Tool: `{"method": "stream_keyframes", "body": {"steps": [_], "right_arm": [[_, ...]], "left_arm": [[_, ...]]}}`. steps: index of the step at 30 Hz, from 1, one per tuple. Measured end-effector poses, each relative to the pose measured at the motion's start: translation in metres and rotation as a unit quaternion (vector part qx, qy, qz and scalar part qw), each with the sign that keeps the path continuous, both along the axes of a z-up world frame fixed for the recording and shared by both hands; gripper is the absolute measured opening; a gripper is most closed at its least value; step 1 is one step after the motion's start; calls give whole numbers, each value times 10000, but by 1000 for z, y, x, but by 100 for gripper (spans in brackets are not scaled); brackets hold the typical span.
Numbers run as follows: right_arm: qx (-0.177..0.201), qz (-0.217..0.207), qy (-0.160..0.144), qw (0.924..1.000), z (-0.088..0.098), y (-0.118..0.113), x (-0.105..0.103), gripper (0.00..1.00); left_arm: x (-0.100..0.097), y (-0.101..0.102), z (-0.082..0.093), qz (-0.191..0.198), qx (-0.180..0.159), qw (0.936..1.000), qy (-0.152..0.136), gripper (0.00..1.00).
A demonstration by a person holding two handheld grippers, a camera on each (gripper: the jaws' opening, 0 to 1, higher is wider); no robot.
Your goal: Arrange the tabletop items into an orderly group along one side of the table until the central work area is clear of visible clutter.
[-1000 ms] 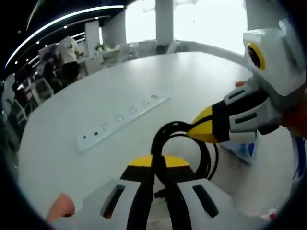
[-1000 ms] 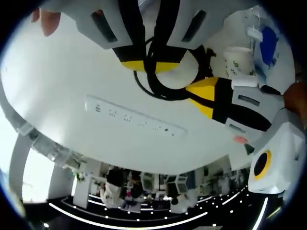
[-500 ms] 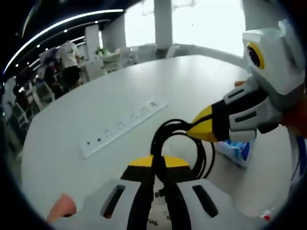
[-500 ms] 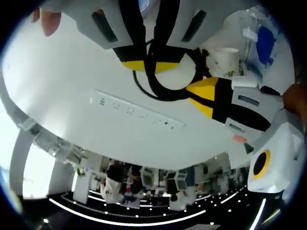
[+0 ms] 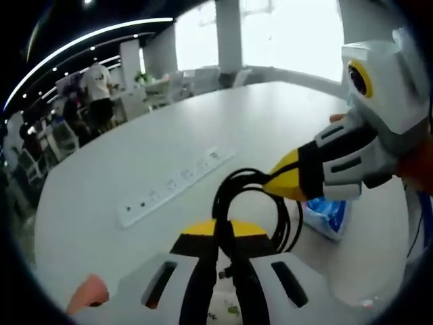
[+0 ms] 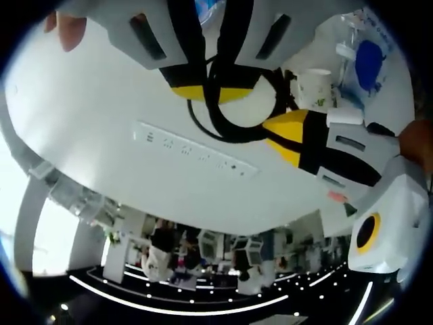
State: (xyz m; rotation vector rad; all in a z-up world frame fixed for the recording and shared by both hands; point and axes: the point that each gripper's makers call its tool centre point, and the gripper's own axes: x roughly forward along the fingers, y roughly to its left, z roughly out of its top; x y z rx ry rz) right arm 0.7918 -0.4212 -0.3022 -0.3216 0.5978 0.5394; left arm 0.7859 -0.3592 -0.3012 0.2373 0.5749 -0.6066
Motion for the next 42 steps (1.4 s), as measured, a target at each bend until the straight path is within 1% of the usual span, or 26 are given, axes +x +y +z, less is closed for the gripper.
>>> {"method": "stream_keyframes", "body": {"steps": [8, 15, 18, 19, 28, 32, 35, 39, 42], "right_arm": [[-17, 24, -118, 9999, 17, -3, -9, 3], [-44, 57, -216, 9997, 34, -7, -27, 3], [-54, 62, -231, 9997, 39, -11, -34, 3], [-55, 64, -232, 9997, 40, -12, -37, 3], [-147, 97, -251, 9995, 50, -23, -65, 4], [-243, 140, -262, 9993, 52, -29, -79, 3], [-332, 153, -248, 9990, 51, -35, -89, 4], [-426, 156, -201, 9988, 47, -46, -104, 4], [-470, 158, -103, 9987, 40, -54, -115, 4]], "left_arm": [[-10, -3, 18, -16, -35, 10000, -88, 2], [-26, -8, 32, -45, -15, 9999, -128, 2], [-31, -10, 36, -61, -1, 9999, -142, 2], [-37, -12, 38, -74, -3, 9999, -142, 2], [-67, -25, 49, -191, 6, 9997, -142, 2], [-80, -31, 50, -209, -34, 9997, -92, 2], [-95, -39, 47, -253, -49, 9997, -40, 2], [-109, -49, 44, -332, -83, 9994, 15, 2], [-121, -57, 39, -428, -72, 9990, 78, 2]]}}
